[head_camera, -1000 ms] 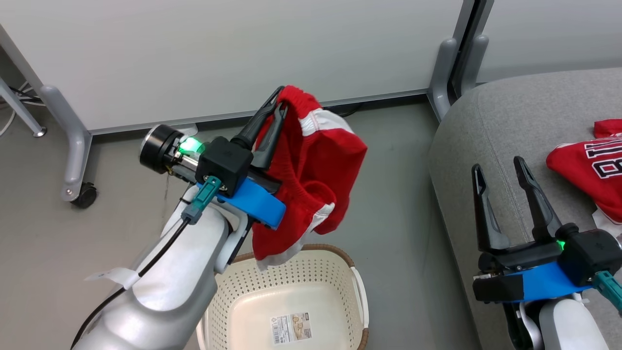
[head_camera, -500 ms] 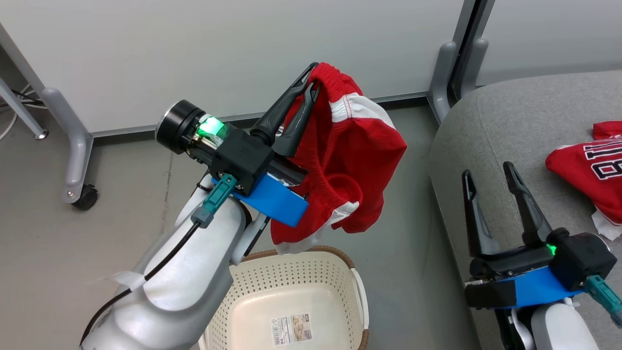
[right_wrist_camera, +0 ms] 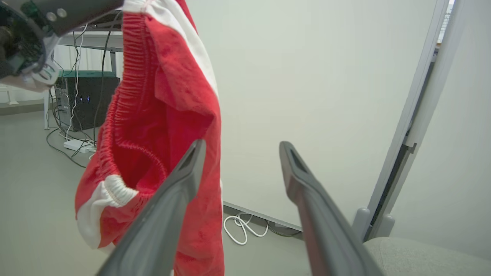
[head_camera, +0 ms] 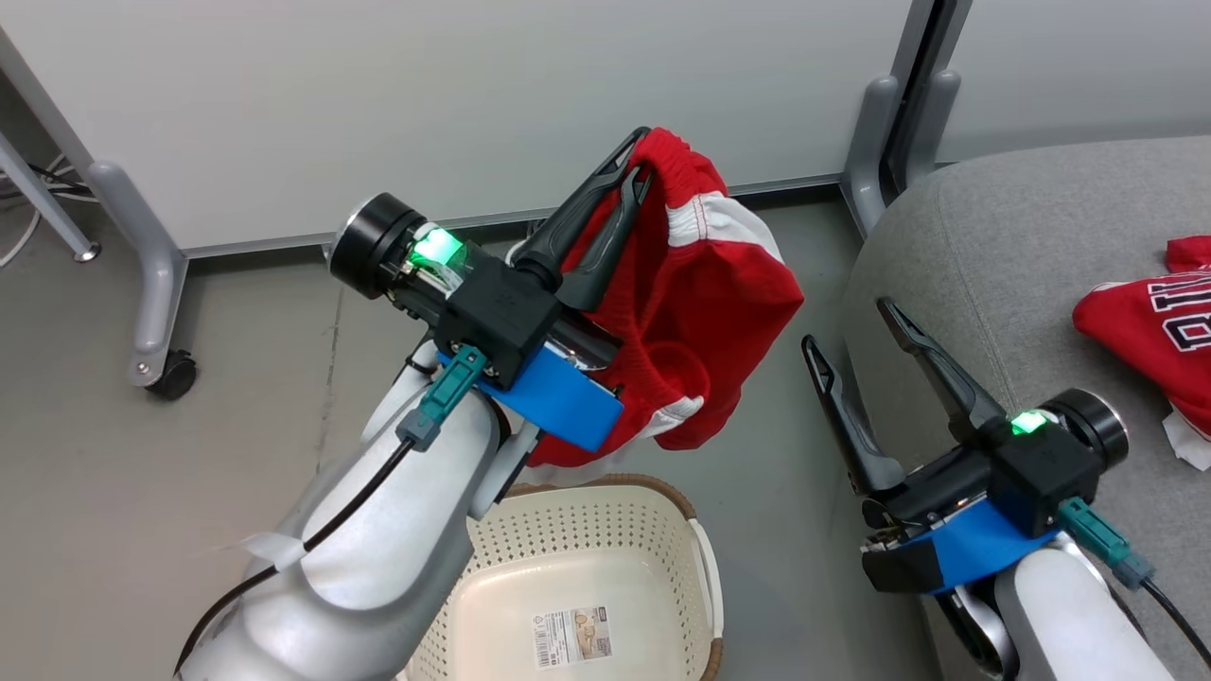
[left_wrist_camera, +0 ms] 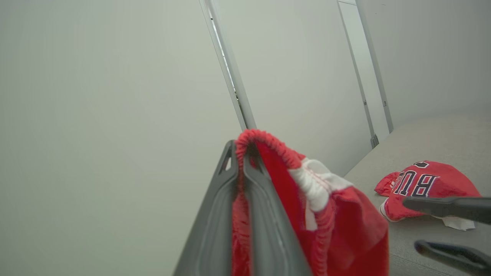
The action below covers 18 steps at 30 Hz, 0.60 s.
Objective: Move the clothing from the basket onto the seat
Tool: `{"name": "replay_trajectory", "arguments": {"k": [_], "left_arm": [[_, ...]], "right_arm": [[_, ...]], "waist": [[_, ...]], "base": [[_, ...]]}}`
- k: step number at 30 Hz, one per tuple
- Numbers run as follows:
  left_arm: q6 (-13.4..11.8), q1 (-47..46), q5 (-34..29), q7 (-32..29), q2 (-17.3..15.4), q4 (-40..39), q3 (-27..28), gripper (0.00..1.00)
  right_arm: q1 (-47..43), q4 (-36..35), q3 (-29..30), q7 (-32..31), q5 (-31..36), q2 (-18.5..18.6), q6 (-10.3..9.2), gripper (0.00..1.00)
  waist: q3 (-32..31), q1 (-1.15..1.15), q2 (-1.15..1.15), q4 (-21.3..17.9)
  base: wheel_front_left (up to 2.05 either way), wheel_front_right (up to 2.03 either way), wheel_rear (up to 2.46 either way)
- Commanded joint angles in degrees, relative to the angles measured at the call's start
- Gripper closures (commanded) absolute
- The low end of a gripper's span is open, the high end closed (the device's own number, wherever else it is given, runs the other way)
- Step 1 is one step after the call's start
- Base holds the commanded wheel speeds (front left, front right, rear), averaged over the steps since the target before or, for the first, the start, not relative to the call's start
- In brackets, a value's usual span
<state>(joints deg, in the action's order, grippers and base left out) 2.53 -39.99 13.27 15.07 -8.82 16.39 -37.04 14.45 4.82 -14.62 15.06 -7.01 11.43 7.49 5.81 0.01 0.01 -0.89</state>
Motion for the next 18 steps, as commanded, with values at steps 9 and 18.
{"name": "replay_trajectory", "arguments": {"k": [9, 18], "left_arm": [[0.9, 1.3, -1.3, 0.1, 2.0, -0.7, -1.3, 1.00], [1.7, 2.4, -1.7, 0.1, 3.1, -0.6, -2.0, 1.00]], "right_arm": [[7.9, 7.1, -6.9, 0.2, -1.1, 3.4, 0.01, 0.00], [11.6, 10.9, -10.1, 0.2, -2.7, 1.5, 0.01, 0.52]], "waist": [[0.2, -0.01, -0.01, 1.9], [0.6, -0.01, -0.01, 3.2]], "base": [[0.00, 0.00, 0.00], [0.00, 0.00, 0.00]]}}
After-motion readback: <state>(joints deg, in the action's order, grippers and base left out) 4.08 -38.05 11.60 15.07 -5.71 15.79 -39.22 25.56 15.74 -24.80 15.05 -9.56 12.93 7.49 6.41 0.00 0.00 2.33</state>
